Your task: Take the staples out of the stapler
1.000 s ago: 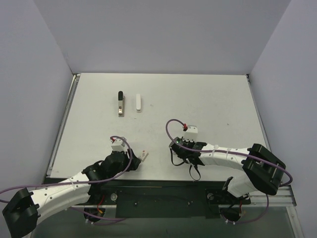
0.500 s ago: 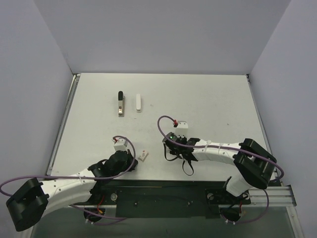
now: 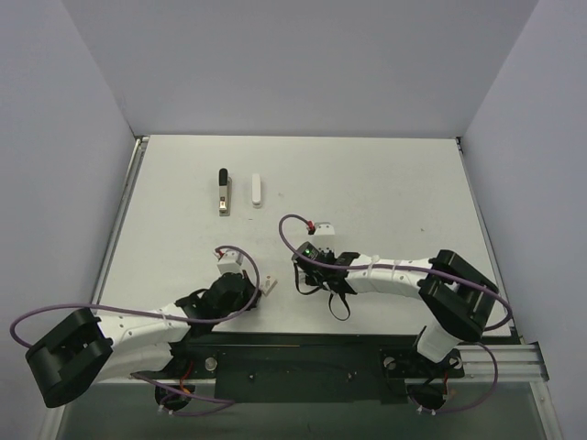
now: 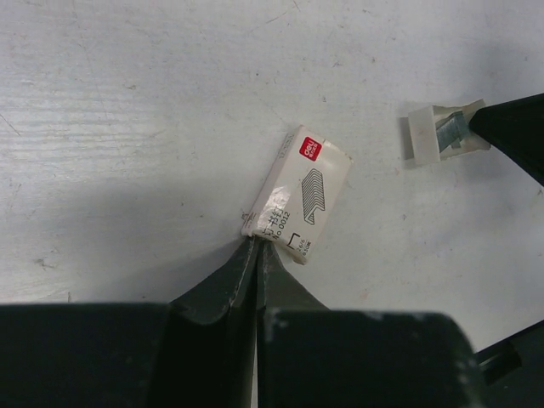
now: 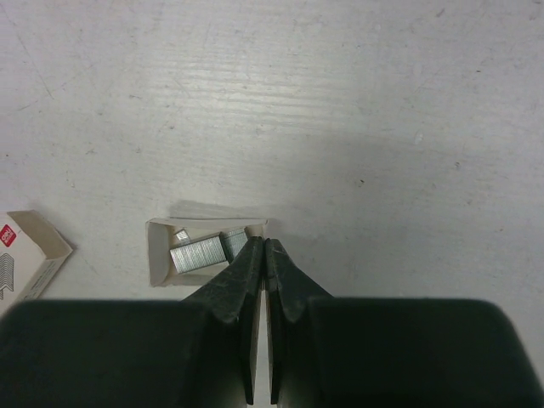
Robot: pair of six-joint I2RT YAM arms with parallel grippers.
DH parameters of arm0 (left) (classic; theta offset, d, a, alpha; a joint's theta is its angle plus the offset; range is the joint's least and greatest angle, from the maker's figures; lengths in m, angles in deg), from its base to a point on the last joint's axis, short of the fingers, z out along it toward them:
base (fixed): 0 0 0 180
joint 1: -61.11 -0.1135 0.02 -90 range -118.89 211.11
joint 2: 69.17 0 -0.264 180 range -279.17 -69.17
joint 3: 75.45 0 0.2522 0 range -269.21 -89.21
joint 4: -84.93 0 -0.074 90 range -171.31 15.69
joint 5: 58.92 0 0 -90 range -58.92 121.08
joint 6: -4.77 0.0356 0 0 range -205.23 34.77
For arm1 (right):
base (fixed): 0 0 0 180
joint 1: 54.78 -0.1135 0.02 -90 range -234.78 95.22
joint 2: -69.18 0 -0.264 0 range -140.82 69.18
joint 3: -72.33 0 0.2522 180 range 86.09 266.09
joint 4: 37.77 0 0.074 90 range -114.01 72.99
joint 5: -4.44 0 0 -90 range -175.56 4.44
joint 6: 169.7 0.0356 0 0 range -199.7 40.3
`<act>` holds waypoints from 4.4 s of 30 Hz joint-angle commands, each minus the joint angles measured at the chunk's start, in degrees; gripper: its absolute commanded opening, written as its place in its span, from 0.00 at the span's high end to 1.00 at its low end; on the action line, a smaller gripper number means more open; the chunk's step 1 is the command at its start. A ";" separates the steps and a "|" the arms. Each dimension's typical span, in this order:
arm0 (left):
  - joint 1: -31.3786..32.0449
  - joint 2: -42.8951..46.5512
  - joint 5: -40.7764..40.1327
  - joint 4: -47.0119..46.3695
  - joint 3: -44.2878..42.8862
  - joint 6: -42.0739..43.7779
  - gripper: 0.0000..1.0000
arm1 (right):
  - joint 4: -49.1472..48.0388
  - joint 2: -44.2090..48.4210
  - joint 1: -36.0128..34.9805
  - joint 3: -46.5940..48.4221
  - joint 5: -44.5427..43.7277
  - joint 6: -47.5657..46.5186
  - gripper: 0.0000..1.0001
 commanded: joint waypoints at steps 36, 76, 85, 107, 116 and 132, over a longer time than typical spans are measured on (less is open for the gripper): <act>-5.12 -5.65 1.85 -4.18 -0.99 3.00 0.94 | -4.32 -10.38 -4.72 11.50 3.11 -13.97 1.00; 11.93 -0.02 -5.36 -2.68 4.72 -7.28 1.00 | -2.56 -0.45 -10.00 -0.98 3.19 3.79 1.00; 14.65 -2.83 -5.44 -7.16 5.16 -4.73 1.00 | -4.76 0.07 -12.28 -2.20 5.83 2.20 1.00; 15.54 -5.38 -6.59 -9.80 6.57 -3.33 1.00 | -0.90 10.18 -14.04 -7.04 -0.32 3.87 0.79; 15.54 -7.05 -6.67 -8.84 4.99 -3.68 1.00 | 3.68 13.35 -14.04 -8.18 -4.63 4.84 0.83; 15.54 -9.34 -6.41 -8.48 3.49 -3.33 1.00 | 0.60 7.81 -13.95 -10.12 -2.79 9.32 1.00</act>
